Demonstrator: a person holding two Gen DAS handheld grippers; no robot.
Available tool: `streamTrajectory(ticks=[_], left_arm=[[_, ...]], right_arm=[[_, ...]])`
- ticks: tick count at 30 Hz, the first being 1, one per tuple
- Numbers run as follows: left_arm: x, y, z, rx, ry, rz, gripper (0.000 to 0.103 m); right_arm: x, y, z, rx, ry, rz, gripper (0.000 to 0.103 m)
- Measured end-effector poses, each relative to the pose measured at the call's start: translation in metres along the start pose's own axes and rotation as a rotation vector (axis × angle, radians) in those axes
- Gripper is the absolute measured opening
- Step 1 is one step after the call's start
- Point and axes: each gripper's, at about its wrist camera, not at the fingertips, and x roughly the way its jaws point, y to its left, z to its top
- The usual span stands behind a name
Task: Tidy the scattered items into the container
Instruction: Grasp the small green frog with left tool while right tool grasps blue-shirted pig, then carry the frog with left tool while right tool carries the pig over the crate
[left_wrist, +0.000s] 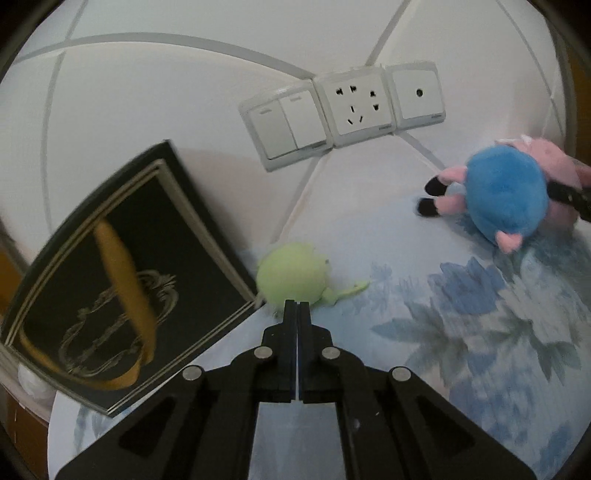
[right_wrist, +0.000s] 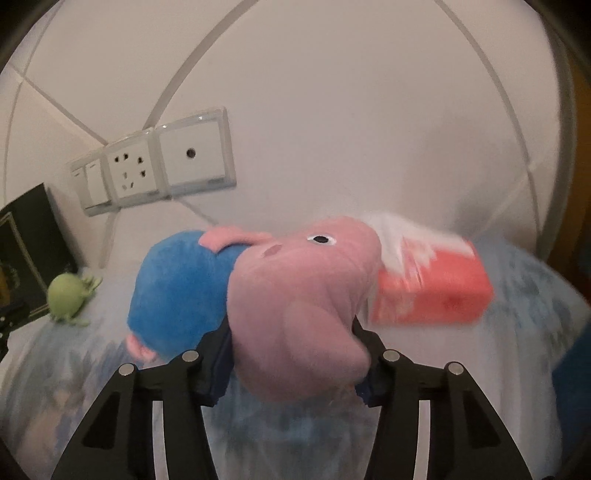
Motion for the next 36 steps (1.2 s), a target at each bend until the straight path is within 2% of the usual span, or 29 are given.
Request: streamTrajectory(ticks=[3,5,6,7,8,9,11,13,16,20,21,22,23,24,25,29,36], left_arm=[[0.000,0.004,0.007,-0.004,0.006,-0.026,0.000],[0.008,0.002,0.018,0.020,-0.017,-0.035,0.011],[0.018,-0.001,0.023,0.030,-0.023,-0.042,0.046],[0.025,-0.004,0.027,0.034,-0.021,-0.050,0.093],[0.031,-0.007,0.032,0.038,-0.030,-0.056,0.103],[0.041,-0.011,0.036,0.047,-0.048,-0.044,0.103],[0.065,-0.017,0.044,0.042,-0.036,-0.041,0.103],[0.088,-0.017,0.051,0.023,-0.020,-0.001,0.103],[0.117,-0.009,0.057,-0.046,0.045,0.028,0.103],[0.142,-0.009,0.058,-0.044,0.101,0.044,0.103],[0.148,-0.011,0.058,-0.040,0.126,0.045,0.098],[0.151,-0.012,0.058,-0.034,0.140,0.044,0.077],[0.150,-0.012,0.058,-0.028,0.132,0.074,0.067],[0.149,-0.010,0.058,-0.018,0.133,0.094,0.051],[0.147,-0.007,0.057,-0.026,0.137,0.075,0.048],[0.125,0.000,0.042,-0.028,0.132,0.037,0.046],[0.046,-0.007,-0.016,-0.060,0.118,-0.028,0.046]], right_arm=[[-0.016,-0.004,-0.011,0.036,0.012,-0.003,0.051],[-0.019,-0.003,-0.012,0.034,0.009,-0.007,0.052],[-0.019,-0.003,-0.012,0.032,-0.001,-0.009,0.052],[-0.018,-0.003,-0.013,0.031,-0.007,-0.013,0.053],[-0.018,-0.005,-0.013,0.042,-0.012,-0.007,0.053],[-0.019,-0.006,-0.012,0.053,-0.027,-0.003,0.053],[-0.021,-0.005,-0.013,0.049,-0.030,0.009,0.054],[-0.022,-0.004,-0.011,0.047,-0.022,0.032,0.054],[-0.026,-0.002,-0.009,0.025,-0.032,0.029,0.054],[-0.020,-0.006,-0.012,0.044,-0.003,0.038,0.054],[-0.020,-0.005,-0.011,0.042,-0.005,0.037,0.054],[-0.020,-0.004,-0.011,0.041,-0.004,0.037,0.054],[-0.020,-0.004,-0.012,0.041,-0.002,0.040,0.054],[-0.020,-0.004,-0.012,0.040,-0.002,0.040,0.054],[-0.020,-0.003,-0.011,0.039,-0.003,0.040,0.054],[-0.020,-0.002,-0.011,0.029,-0.005,0.035,0.054],[-0.025,0.001,-0.017,0.022,-0.002,0.016,0.053]])
